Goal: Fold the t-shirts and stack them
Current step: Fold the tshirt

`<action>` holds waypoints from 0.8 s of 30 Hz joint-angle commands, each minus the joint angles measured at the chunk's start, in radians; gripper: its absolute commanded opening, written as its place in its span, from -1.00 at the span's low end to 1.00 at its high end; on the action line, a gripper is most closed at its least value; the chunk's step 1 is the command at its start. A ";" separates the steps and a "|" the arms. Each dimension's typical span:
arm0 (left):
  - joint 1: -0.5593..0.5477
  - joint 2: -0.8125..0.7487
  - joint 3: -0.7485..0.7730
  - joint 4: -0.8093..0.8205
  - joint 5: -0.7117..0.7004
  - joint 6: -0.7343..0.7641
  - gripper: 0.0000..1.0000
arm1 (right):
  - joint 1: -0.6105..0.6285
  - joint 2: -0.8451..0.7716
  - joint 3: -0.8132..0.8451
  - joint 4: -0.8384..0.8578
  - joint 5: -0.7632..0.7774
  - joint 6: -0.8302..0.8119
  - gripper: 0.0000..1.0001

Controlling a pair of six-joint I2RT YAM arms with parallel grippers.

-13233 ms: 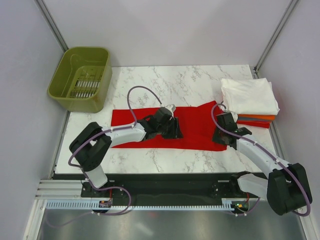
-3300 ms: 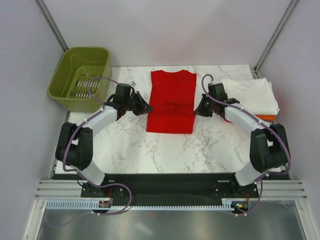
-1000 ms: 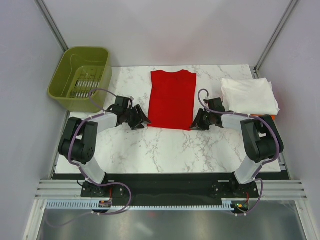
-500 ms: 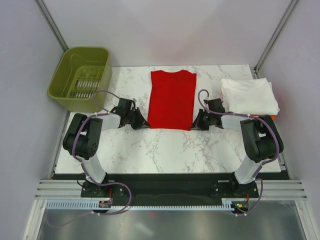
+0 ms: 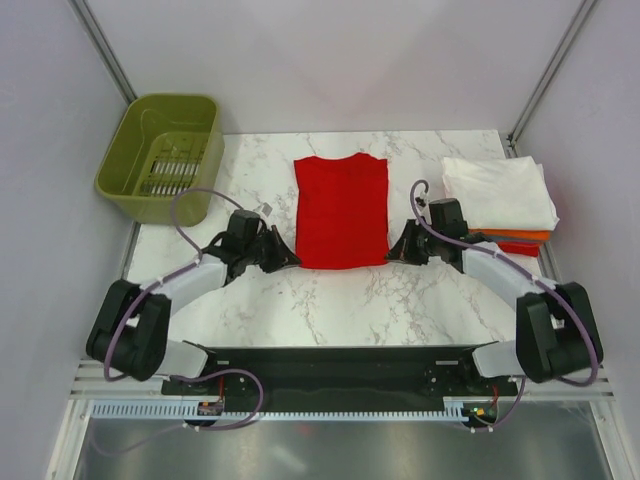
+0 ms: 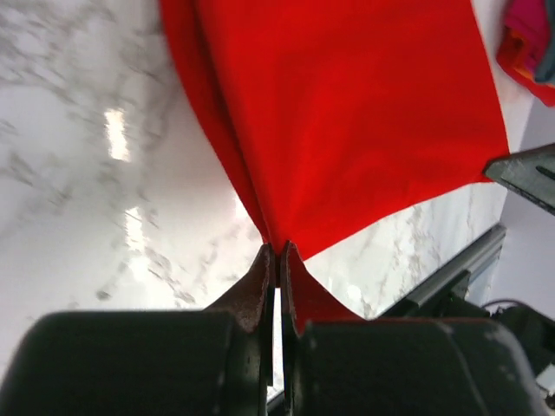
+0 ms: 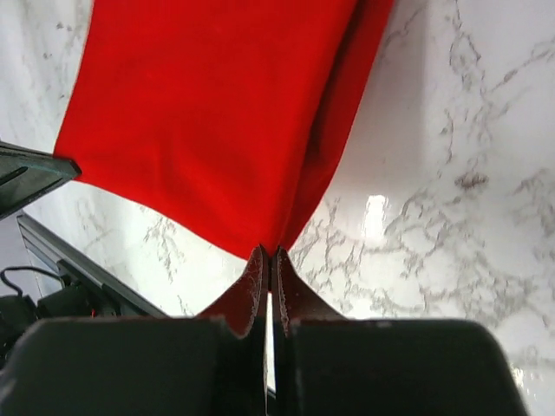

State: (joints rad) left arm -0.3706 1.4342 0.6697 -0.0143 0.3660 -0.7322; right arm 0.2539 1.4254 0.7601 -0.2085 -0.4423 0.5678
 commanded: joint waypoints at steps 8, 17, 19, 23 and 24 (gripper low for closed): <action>-0.065 -0.389 -0.058 -0.202 -0.016 -0.041 -0.95 | 0.002 -0.374 0.020 -0.299 -0.003 -0.077 -1.00; -0.039 -0.318 0.120 -0.266 -0.015 -0.032 -0.95 | -0.001 -0.238 0.250 -0.336 0.080 -0.103 -1.00; -0.025 -0.263 0.169 -0.265 -0.018 -0.027 -0.95 | -0.008 -0.172 0.283 -0.332 0.091 -0.101 -1.00; -0.001 -0.160 0.269 -0.265 -0.027 -0.012 -0.95 | -0.021 -0.065 0.373 -0.324 0.105 -0.101 -1.00; 0.010 -0.131 0.315 -0.265 -0.025 -0.007 -0.95 | -0.033 -0.028 0.389 -0.322 0.108 -0.101 -1.00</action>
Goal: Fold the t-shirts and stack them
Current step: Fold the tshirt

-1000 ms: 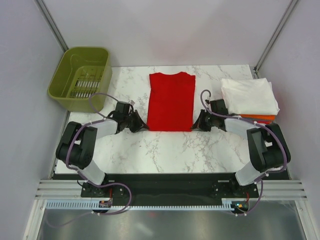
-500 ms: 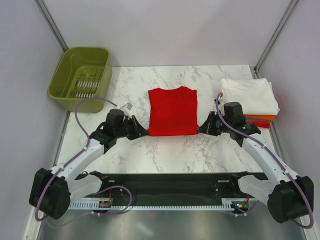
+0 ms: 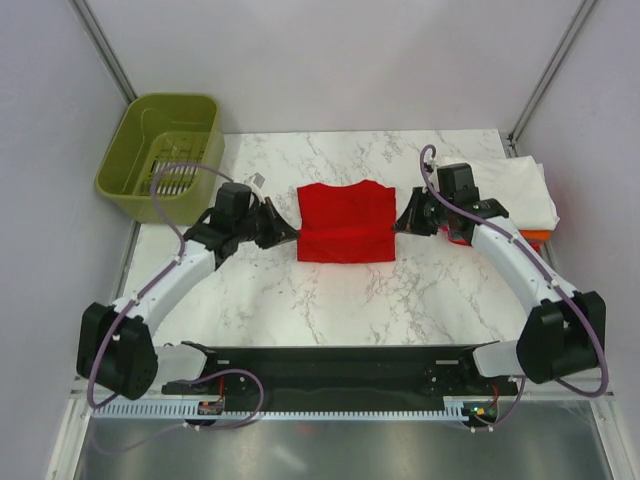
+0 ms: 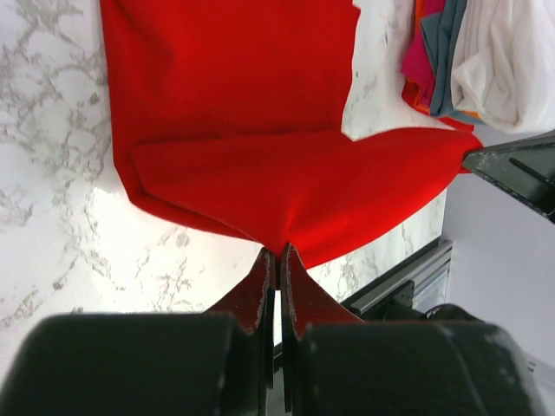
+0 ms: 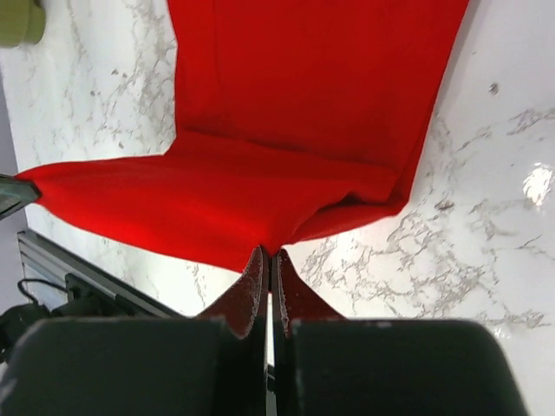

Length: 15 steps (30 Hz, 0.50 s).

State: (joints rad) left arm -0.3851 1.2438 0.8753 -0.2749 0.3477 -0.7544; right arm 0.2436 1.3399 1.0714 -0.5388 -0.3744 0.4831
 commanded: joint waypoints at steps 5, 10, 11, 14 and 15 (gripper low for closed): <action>0.049 0.224 0.244 0.005 0.014 0.012 -0.96 | -0.070 0.175 0.183 0.019 0.049 -0.012 -1.00; 0.086 0.367 0.395 0.009 0.033 0.003 -0.95 | -0.104 0.287 0.274 0.034 0.049 0.006 -1.00; 0.092 0.393 0.418 0.011 0.036 0.000 -0.96 | -0.115 0.329 0.309 0.037 0.051 0.011 -1.00; 0.112 0.515 0.546 0.013 0.054 -0.013 -0.95 | -0.127 0.427 0.389 0.046 0.063 0.032 -1.00; 0.123 0.575 0.576 0.016 0.059 -0.014 -0.95 | -0.129 0.455 0.412 0.049 0.066 0.037 -1.00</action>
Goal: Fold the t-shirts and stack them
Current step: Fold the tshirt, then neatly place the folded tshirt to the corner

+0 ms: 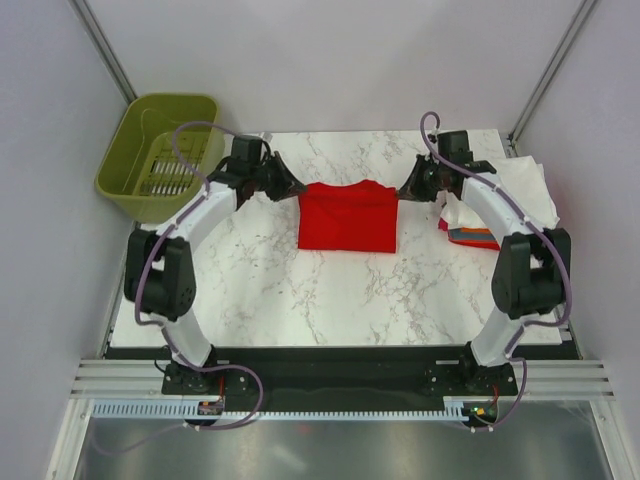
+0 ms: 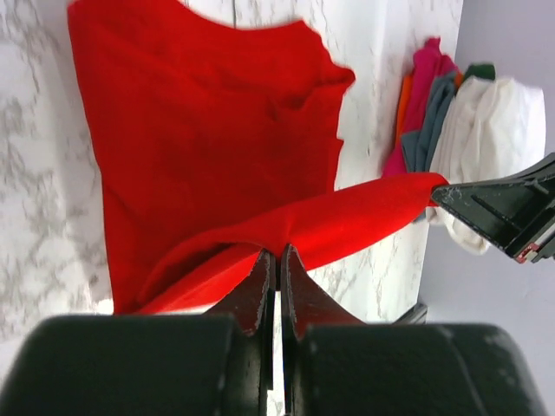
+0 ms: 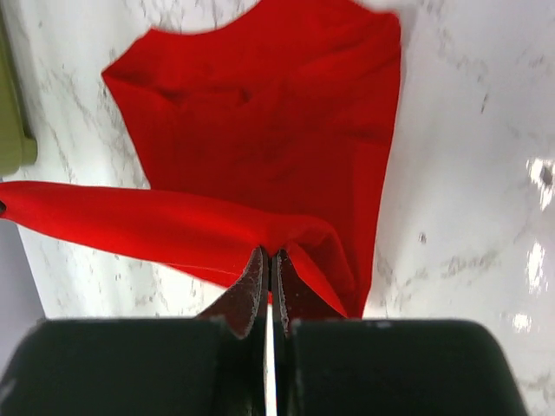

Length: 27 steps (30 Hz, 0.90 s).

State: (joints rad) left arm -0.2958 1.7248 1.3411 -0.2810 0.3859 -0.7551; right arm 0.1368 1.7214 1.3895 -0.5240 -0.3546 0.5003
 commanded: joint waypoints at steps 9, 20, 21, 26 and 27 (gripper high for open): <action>0.055 0.470 0.489 0.020 0.059 0.005 0.67 | -0.025 0.377 0.344 0.129 0.127 0.096 0.33; 0.035 0.340 0.245 0.126 -0.110 0.123 0.80 | 0.004 0.366 0.212 0.285 0.198 -0.005 0.19; 0.027 0.343 0.237 0.129 -0.111 0.125 0.81 | 0.007 0.374 0.206 0.286 0.203 -0.008 0.19; 0.012 0.374 0.213 0.144 -0.117 0.115 0.84 | 0.023 0.428 0.213 0.291 0.220 -0.020 0.34; 0.007 0.381 0.214 0.144 -0.120 0.112 0.84 | 0.024 0.434 0.217 0.292 0.227 -0.023 0.35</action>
State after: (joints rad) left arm -0.2771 2.1216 1.5623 -0.1974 0.2920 -0.6846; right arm 0.1509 2.1342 1.5929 -0.2771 -0.1669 0.5098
